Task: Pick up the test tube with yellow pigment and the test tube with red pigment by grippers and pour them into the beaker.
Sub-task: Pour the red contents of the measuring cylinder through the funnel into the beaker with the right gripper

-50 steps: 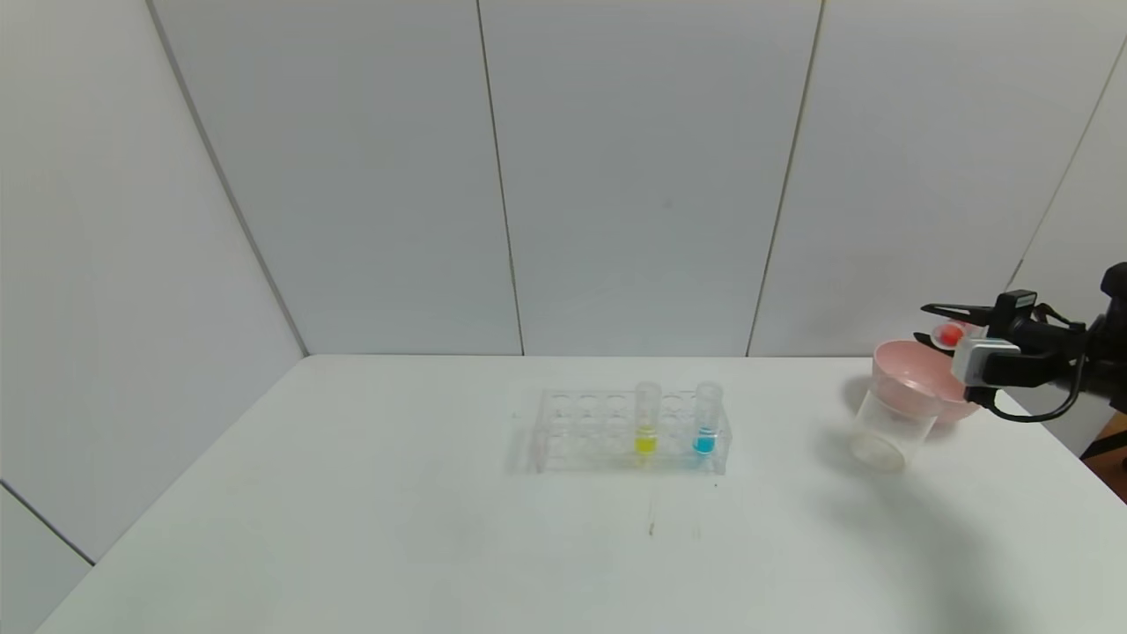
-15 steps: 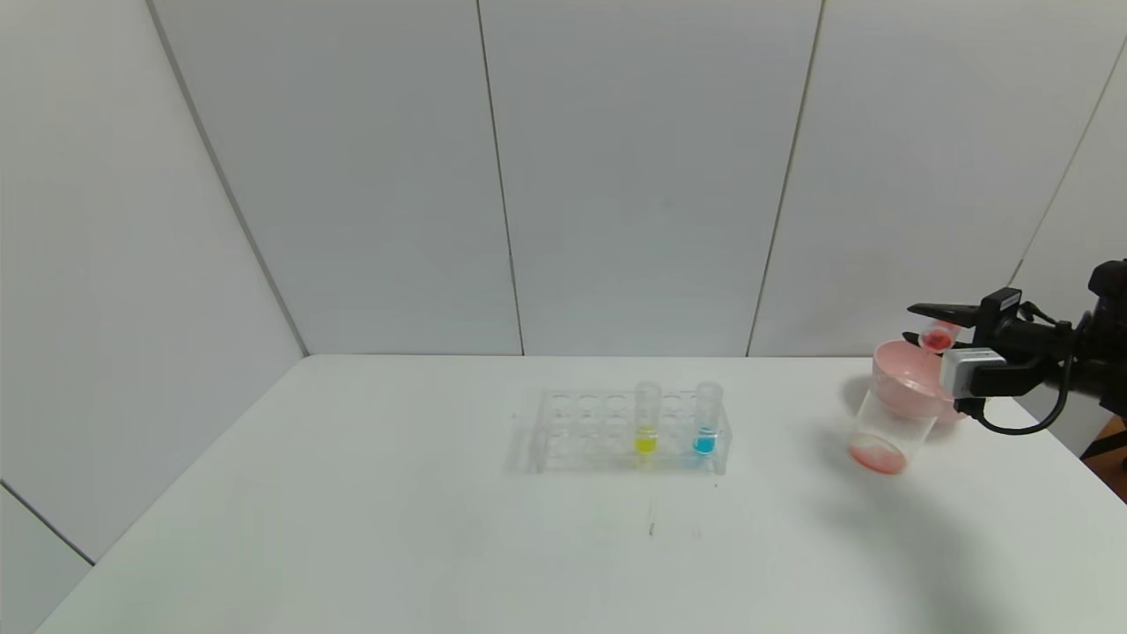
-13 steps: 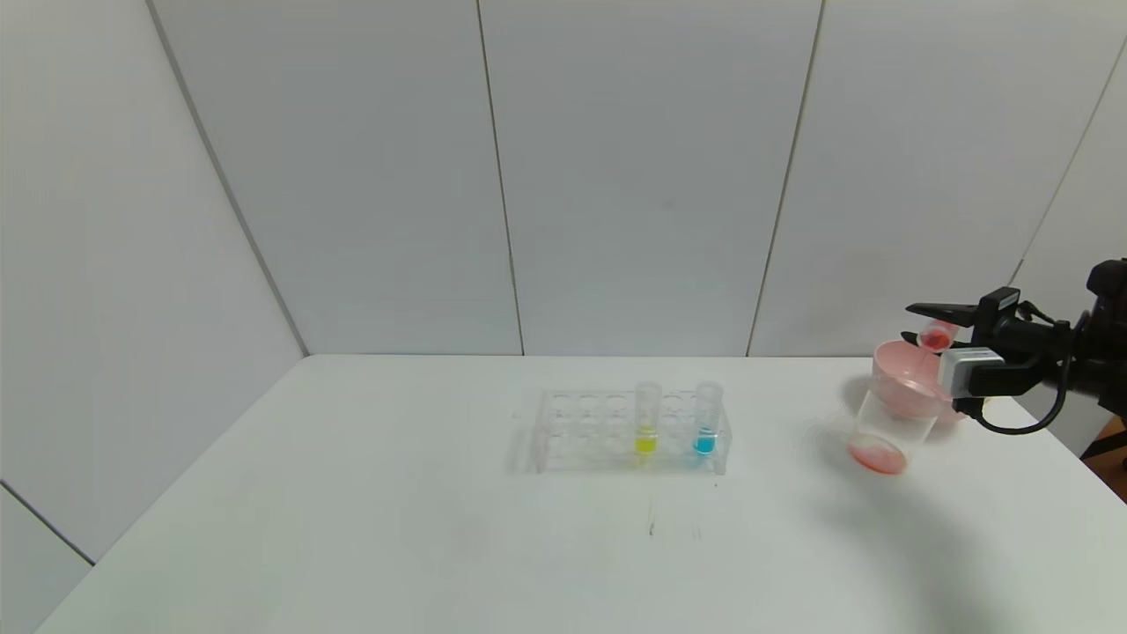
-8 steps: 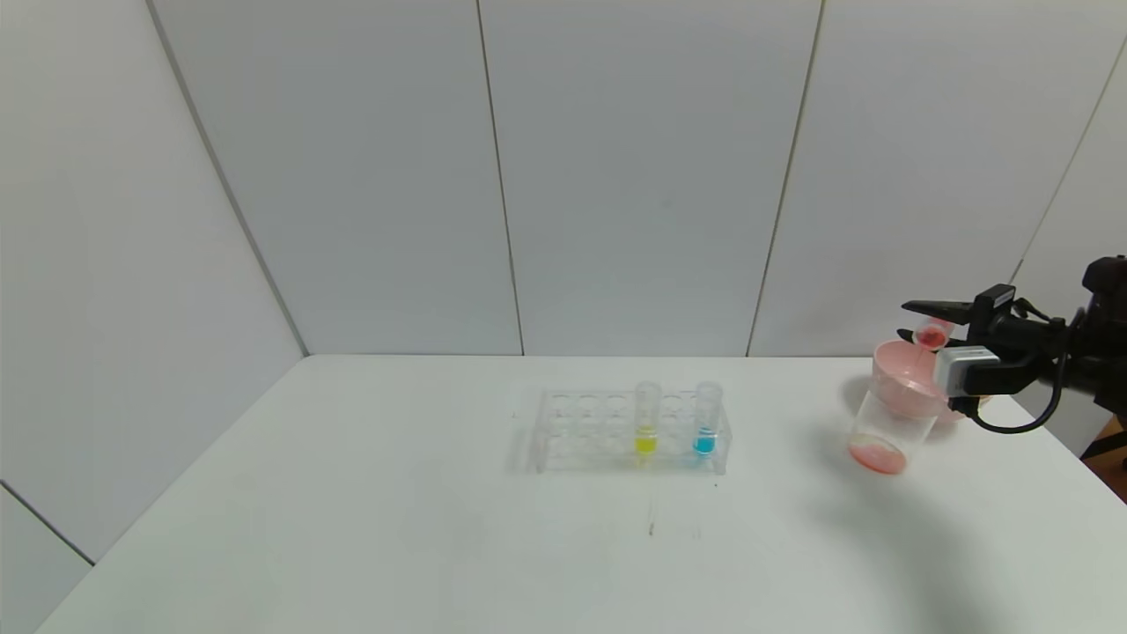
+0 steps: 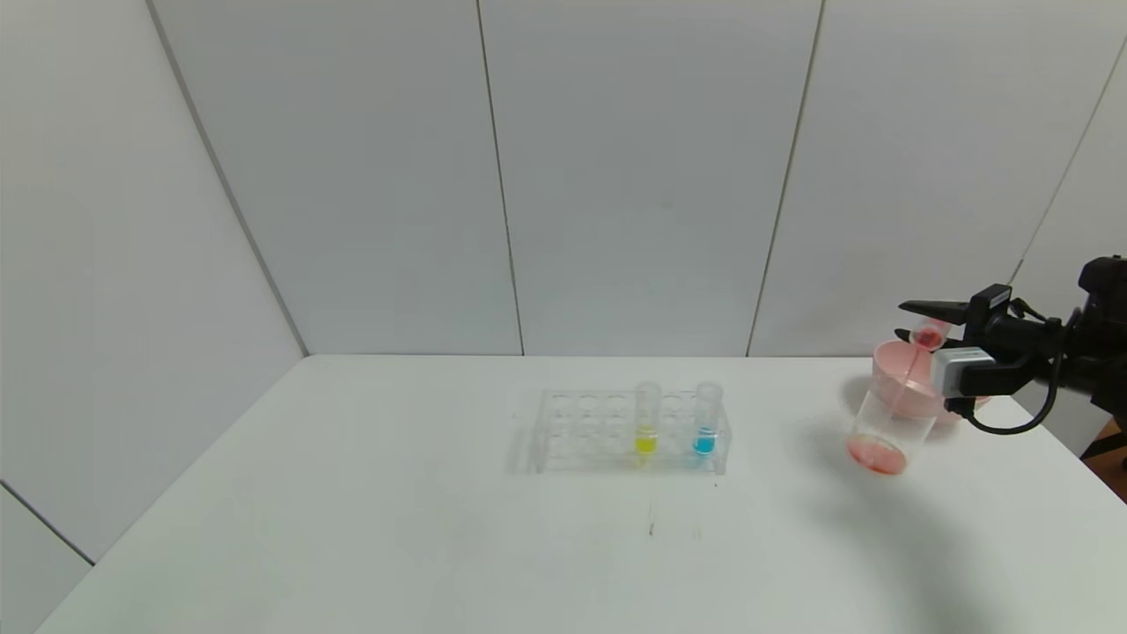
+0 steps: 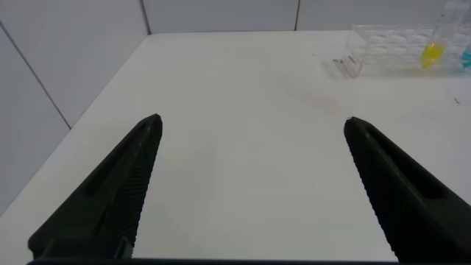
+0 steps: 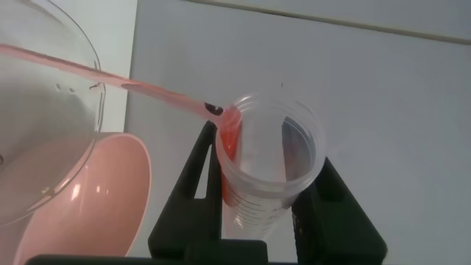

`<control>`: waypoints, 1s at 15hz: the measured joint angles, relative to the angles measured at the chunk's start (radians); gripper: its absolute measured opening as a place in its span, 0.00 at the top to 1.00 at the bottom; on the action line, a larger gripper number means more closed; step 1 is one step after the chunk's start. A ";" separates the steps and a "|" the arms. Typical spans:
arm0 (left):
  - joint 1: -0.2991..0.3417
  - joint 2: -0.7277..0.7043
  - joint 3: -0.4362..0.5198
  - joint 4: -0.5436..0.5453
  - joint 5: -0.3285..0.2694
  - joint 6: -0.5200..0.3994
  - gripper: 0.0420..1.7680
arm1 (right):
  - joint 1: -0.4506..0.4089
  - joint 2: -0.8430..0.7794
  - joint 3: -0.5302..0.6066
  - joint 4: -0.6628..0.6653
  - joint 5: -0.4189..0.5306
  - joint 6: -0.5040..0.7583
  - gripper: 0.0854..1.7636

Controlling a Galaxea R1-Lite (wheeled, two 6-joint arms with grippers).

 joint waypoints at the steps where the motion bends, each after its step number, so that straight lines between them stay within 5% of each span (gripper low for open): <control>1: 0.000 0.000 0.000 0.000 0.000 0.000 0.00 | 0.001 0.000 0.000 0.000 0.000 -0.001 0.70; 15: 0.000 0.000 0.000 0.000 0.000 0.000 0.00 | -0.012 0.000 0.007 -0.002 0.000 -0.002 0.70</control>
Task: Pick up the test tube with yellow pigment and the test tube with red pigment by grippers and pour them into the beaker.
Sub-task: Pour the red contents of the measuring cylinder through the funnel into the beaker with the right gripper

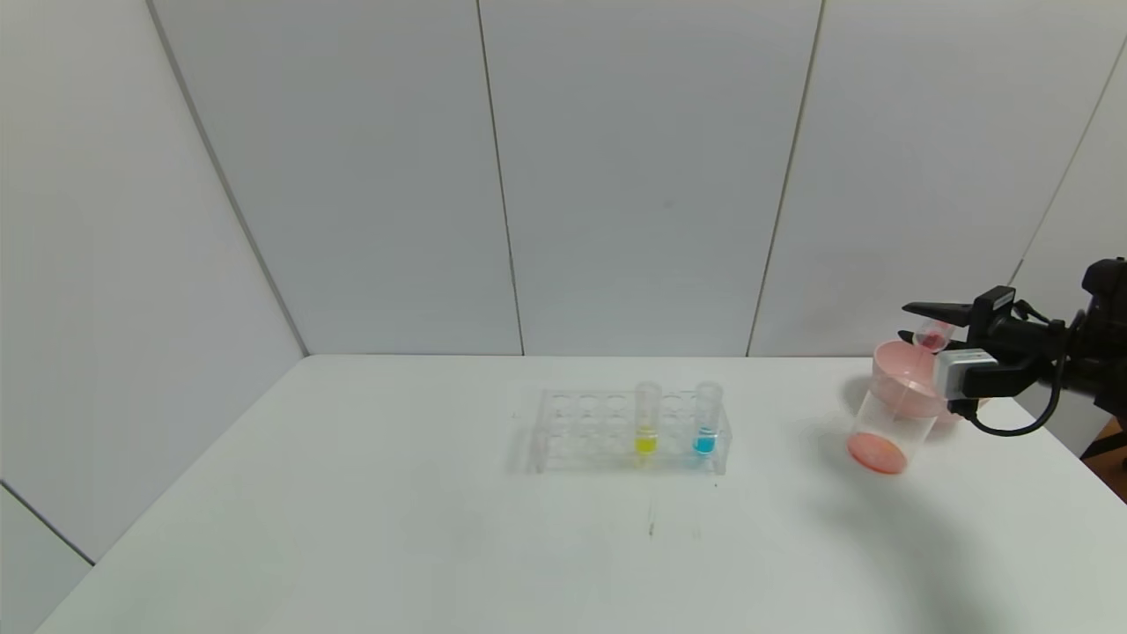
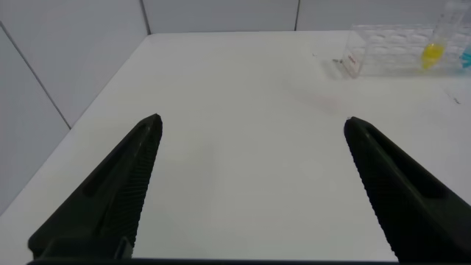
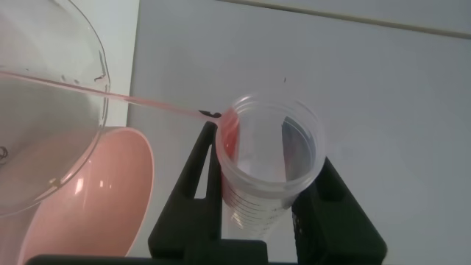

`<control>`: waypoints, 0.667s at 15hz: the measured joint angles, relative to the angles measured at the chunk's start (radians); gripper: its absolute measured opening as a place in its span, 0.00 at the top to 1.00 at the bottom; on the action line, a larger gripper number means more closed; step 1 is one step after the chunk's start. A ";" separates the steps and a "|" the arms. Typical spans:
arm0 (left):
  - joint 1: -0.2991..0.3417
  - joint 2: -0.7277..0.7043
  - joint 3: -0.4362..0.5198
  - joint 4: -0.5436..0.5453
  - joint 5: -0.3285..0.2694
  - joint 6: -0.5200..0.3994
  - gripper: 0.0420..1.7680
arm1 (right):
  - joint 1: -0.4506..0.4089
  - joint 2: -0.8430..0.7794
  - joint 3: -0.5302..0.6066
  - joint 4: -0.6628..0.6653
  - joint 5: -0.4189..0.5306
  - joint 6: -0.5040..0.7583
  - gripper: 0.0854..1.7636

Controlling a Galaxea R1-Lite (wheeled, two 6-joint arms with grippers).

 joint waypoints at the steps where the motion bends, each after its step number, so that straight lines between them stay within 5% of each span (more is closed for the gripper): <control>1: 0.000 0.000 0.000 0.000 0.000 0.000 0.00 | -0.002 0.000 0.000 0.000 0.000 0.000 0.70; 10: 0.000 0.000 0.000 0.000 0.000 0.000 0.00 | -0.010 0.000 0.000 0.004 0.000 -0.043 0.70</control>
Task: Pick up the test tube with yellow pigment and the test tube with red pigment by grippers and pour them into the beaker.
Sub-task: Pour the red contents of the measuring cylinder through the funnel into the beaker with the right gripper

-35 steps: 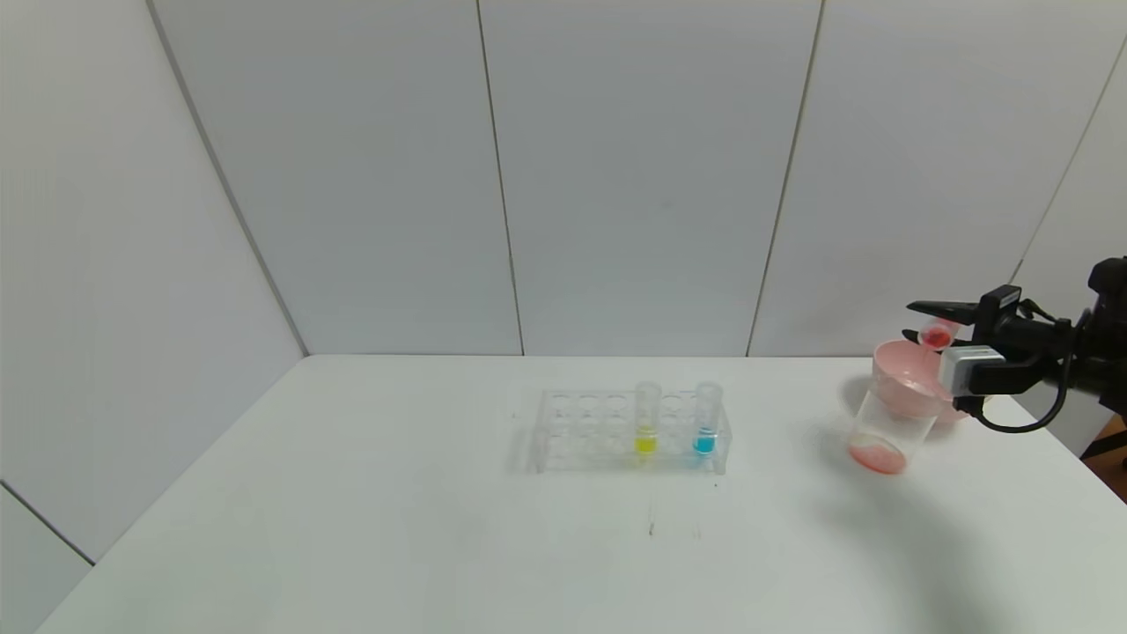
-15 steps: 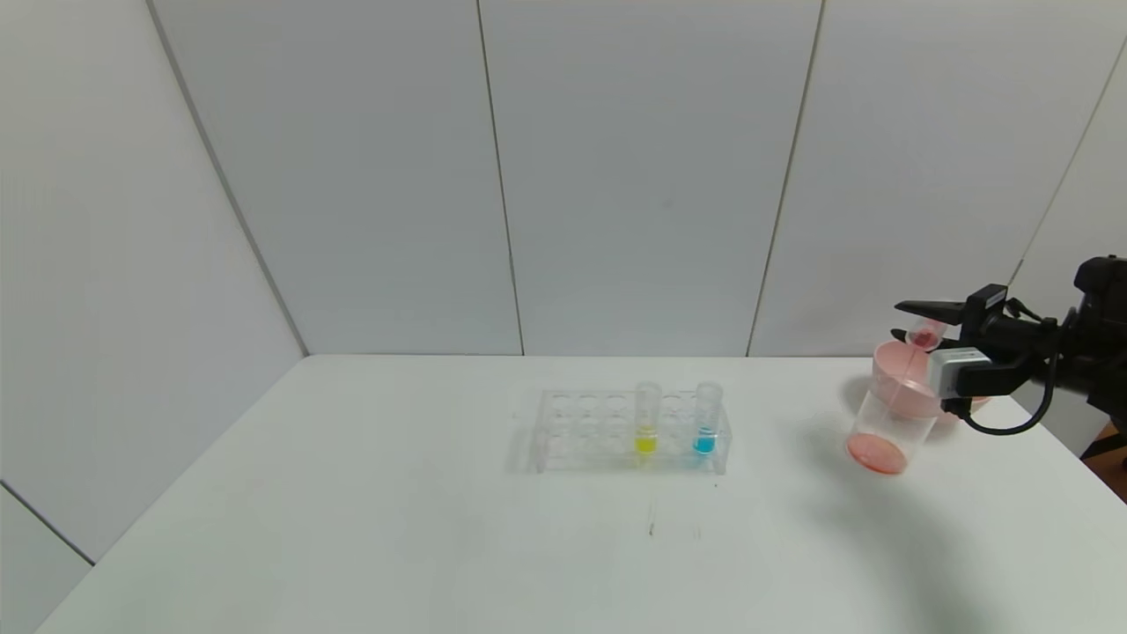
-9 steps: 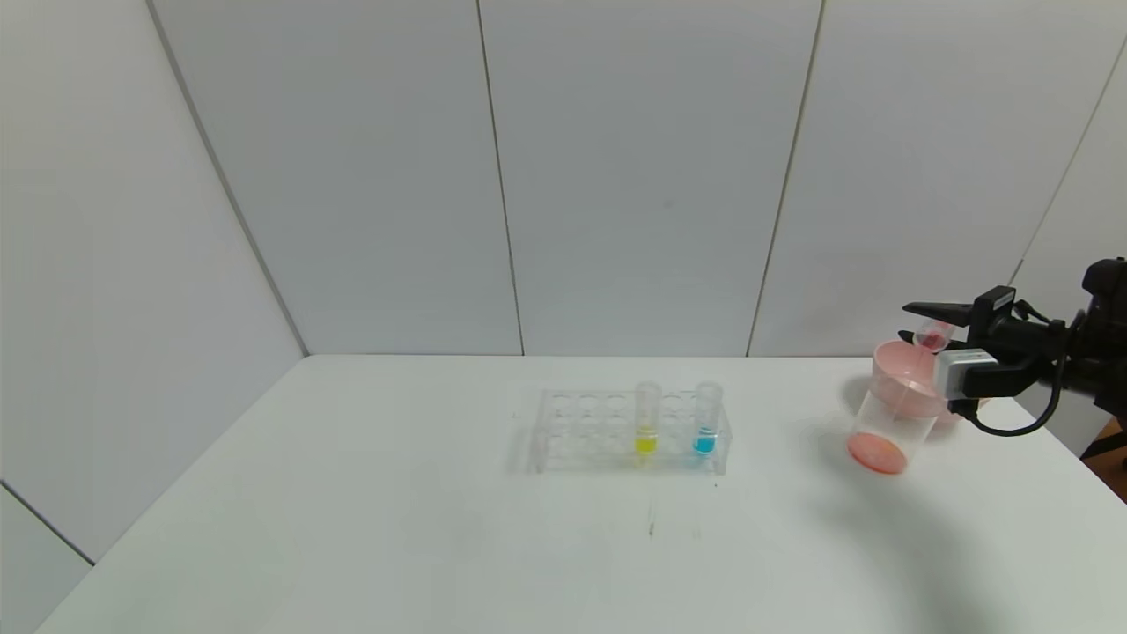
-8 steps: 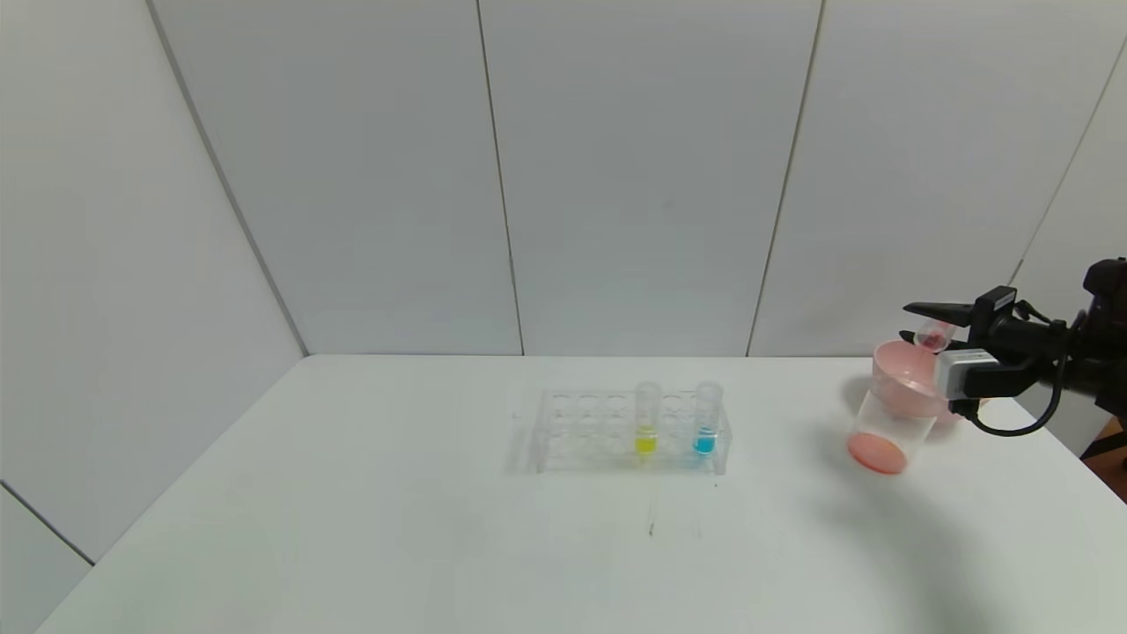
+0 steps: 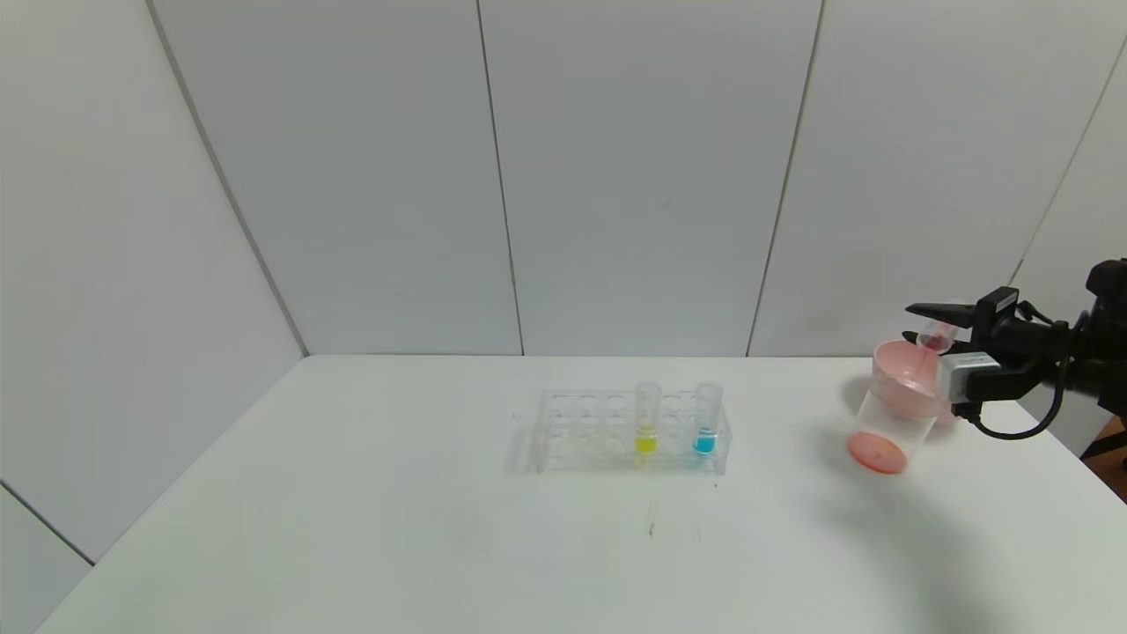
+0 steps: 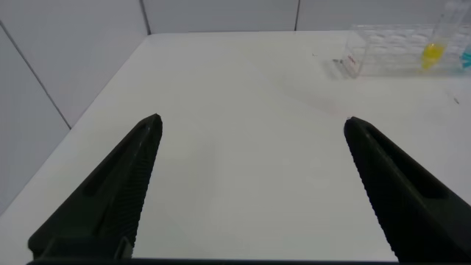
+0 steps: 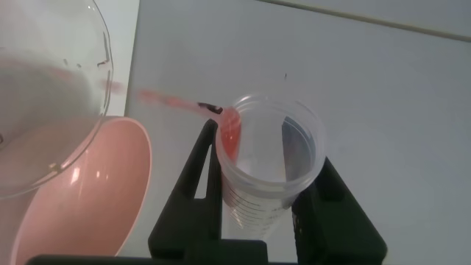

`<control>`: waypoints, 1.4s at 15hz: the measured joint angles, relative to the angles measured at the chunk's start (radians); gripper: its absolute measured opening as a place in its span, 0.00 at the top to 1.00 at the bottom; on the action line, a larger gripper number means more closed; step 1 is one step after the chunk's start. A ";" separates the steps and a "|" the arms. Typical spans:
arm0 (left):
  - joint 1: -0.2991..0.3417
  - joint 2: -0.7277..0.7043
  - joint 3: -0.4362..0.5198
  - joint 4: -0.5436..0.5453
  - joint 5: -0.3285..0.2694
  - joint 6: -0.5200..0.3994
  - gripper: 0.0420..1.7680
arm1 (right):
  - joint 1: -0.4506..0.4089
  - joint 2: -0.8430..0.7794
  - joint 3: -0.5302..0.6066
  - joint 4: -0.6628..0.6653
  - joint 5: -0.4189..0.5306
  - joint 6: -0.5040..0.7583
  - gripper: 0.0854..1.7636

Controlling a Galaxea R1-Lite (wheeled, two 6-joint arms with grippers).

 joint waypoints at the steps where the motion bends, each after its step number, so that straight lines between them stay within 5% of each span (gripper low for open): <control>1: 0.000 0.000 0.000 0.000 0.000 0.000 0.00 | -0.001 0.000 0.000 0.000 0.001 -0.001 0.70; 21: 0.000 0.000 0.000 0.000 0.000 0.000 0.00 | 0.000 -0.015 0.001 0.000 0.005 -0.105 0.70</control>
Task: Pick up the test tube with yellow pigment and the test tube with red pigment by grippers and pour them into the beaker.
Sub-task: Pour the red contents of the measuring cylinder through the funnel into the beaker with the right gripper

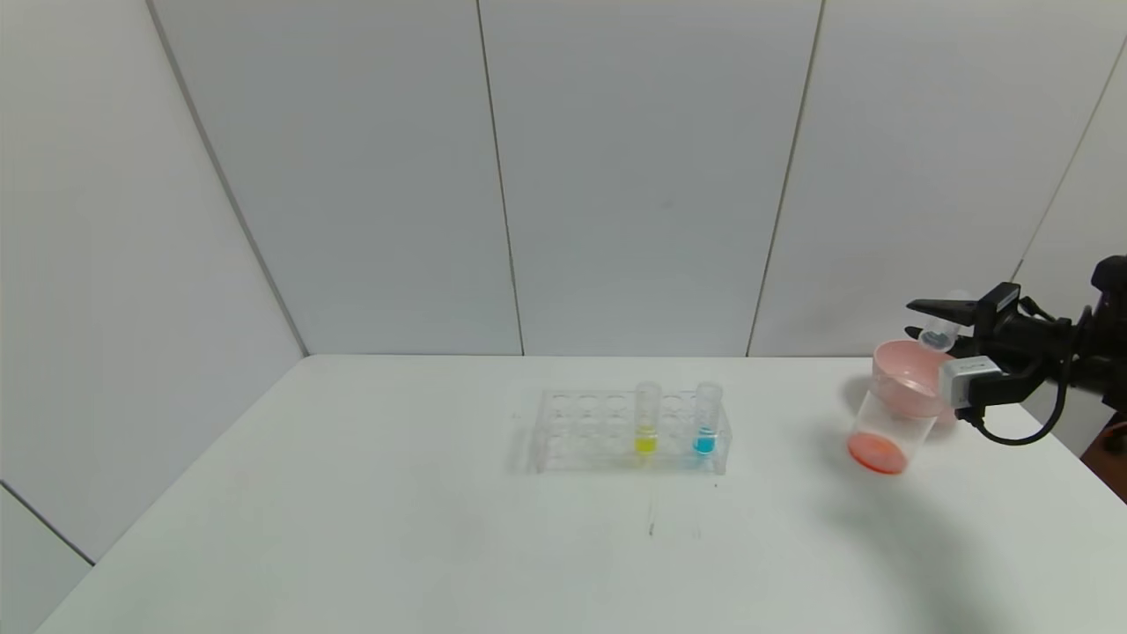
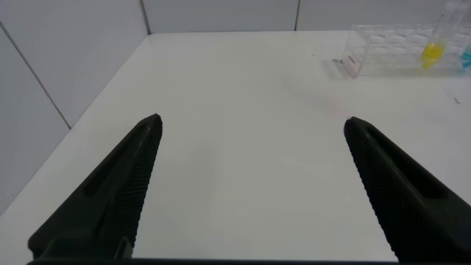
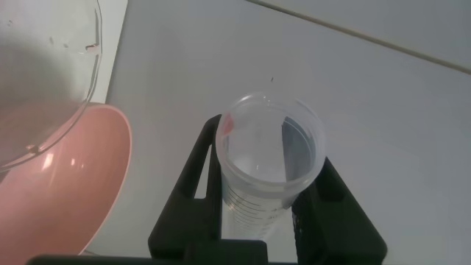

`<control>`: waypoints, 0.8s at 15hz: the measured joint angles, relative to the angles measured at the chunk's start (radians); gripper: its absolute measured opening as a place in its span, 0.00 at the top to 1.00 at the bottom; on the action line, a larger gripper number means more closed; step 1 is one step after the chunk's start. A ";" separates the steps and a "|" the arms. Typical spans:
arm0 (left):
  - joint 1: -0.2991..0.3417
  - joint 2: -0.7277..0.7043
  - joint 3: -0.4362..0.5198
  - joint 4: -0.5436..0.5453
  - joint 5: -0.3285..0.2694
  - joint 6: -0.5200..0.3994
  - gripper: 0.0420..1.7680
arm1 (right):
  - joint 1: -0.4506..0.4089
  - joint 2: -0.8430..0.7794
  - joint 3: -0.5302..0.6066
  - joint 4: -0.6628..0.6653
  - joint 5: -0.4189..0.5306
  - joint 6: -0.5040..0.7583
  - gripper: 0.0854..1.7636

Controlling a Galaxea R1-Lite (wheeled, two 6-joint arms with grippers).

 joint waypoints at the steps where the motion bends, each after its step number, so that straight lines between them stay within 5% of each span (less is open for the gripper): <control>1: 0.000 0.000 0.000 0.000 0.000 0.000 0.00 | 0.000 0.000 0.000 0.001 0.000 0.000 0.70; 5: 0.000 0.000 0.000 0.000 0.000 0.000 0.00 | 0.008 -0.007 -0.013 0.024 -0.019 0.133 0.70; 12: 0.000 0.000 0.000 0.000 0.000 0.000 0.00 | 0.023 -0.067 -0.106 0.088 -0.247 0.819 0.70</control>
